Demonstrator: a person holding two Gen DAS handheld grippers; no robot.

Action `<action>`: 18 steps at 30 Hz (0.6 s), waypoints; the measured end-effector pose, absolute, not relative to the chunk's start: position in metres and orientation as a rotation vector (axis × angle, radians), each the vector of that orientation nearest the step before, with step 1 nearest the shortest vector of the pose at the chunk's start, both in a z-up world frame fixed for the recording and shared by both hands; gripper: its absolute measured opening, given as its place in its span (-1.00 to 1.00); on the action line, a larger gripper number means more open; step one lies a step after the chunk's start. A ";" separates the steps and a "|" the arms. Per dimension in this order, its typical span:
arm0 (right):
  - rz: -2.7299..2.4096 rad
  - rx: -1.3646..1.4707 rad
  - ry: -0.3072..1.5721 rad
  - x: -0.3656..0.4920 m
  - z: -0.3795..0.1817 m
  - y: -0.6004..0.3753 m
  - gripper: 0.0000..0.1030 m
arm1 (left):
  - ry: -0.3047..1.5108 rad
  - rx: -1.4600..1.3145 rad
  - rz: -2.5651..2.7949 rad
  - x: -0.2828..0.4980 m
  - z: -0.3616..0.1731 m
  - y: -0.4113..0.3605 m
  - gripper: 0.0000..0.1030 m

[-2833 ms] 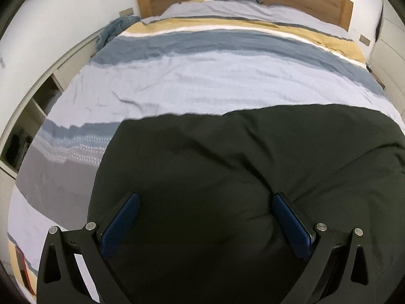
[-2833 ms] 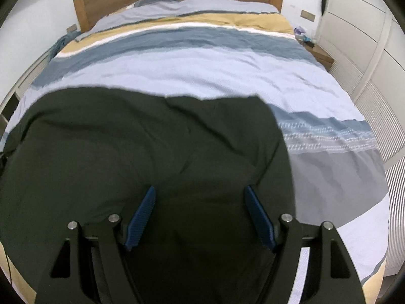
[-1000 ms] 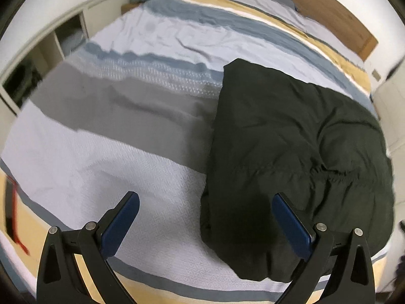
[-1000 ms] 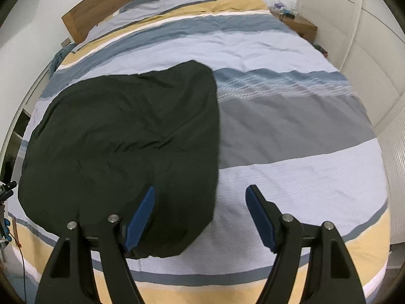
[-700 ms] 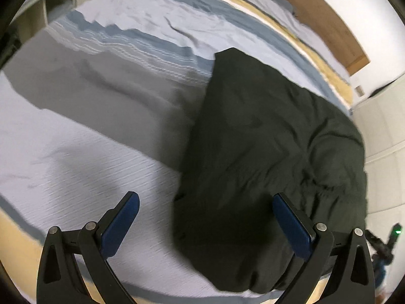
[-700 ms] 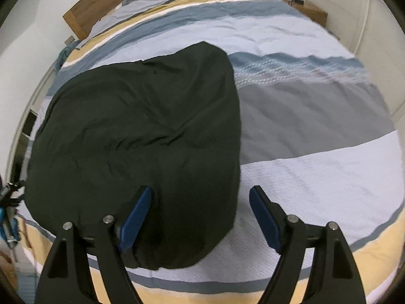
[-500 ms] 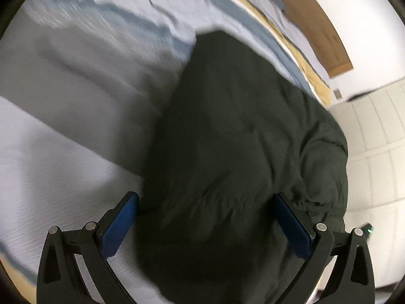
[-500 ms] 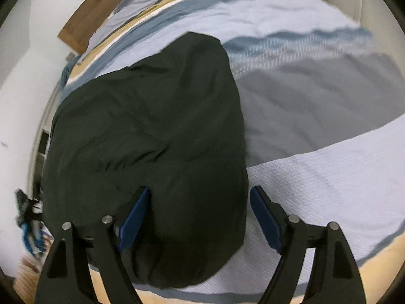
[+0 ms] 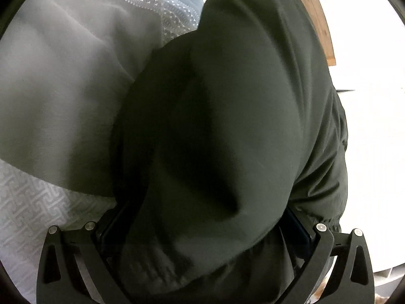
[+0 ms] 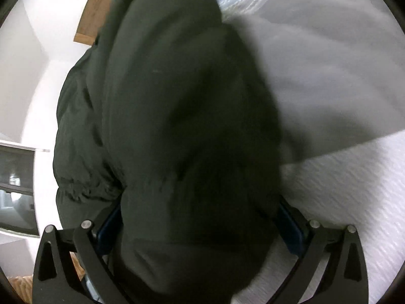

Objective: Fold large clothes
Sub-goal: 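Lift and fold the coat side over the bundle with both tools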

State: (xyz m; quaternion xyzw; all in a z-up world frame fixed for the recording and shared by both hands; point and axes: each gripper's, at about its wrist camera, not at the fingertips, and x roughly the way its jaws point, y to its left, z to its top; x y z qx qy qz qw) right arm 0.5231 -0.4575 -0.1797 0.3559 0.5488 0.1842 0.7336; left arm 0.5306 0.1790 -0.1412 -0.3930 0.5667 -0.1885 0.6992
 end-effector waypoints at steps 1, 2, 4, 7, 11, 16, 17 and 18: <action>0.442 0.804 1.202 0.526 -0.180 -0.452 1.00 | 1.259 -0.903 -0.430 0.531 -0.142 0.176 0.99; 0.483 0.828 1.199 0.529 -0.180 -0.445 1.00 | 1.255 -0.936 -0.453 0.531 -0.141 0.175 0.99; 0.517 0.838 1.198 0.533 -0.182 -0.437 1.00 | 1.234 -1.003 -0.526 0.531 -0.139 0.164 0.99; 0.508 0.850 1.193 0.534 -0.188 -0.436 1.00 | 1.228 -1.011 -0.544 0.527 -0.142 0.152 0.99; 0.470 0.865 1.156 0.532 -0.192 -0.432 1.00 | 1.208 -1.010 -0.494 0.523 -0.141 0.147 0.99; 0.428 0.906 1.163 0.536 -0.191 -0.424 1.00 | 1.204 -0.973 -0.402 0.517 -0.126 0.133 0.81; 0.411 0.915 1.158 0.536 -0.189 -0.422 0.99 | 1.186 -0.993 -0.409 0.513 -0.121 0.131 0.64; 0.407 0.911 1.150 0.536 -0.185 -0.419 0.84 | 1.168 -1.016 -0.428 0.509 -0.117 0.130 0.22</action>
